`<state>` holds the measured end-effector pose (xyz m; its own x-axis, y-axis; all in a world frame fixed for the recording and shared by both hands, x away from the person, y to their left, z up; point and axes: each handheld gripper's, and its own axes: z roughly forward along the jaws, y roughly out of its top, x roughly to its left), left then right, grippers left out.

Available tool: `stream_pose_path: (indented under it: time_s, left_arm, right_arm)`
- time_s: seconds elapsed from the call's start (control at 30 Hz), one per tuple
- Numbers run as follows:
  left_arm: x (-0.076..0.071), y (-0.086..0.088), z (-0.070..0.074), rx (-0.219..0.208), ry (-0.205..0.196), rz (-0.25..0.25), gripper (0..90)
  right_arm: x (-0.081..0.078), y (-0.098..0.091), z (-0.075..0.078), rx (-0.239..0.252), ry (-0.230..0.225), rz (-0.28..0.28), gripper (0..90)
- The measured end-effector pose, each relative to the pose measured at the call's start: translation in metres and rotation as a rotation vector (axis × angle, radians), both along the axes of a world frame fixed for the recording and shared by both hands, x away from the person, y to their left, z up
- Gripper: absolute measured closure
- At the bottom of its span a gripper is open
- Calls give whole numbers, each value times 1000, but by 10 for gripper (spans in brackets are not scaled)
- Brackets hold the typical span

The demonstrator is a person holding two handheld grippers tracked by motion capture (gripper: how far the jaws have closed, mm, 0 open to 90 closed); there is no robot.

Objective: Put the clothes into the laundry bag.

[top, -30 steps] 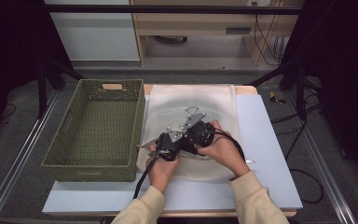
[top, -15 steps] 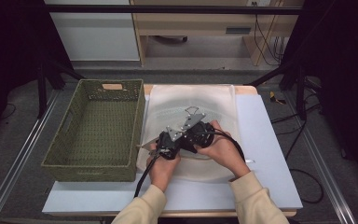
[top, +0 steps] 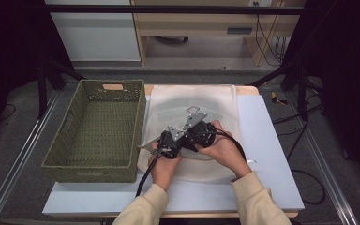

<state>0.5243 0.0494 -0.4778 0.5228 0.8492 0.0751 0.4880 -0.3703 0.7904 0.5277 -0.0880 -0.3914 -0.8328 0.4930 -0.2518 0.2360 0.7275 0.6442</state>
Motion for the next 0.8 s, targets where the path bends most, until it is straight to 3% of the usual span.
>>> stream_pose_path:
  time_s: [0.8]
  left_arm:
    - [4, -1, -2, 8, -26, 10, 899]
  right_arm:
    - [0, 2, 9, -8, -12, -3, 869]
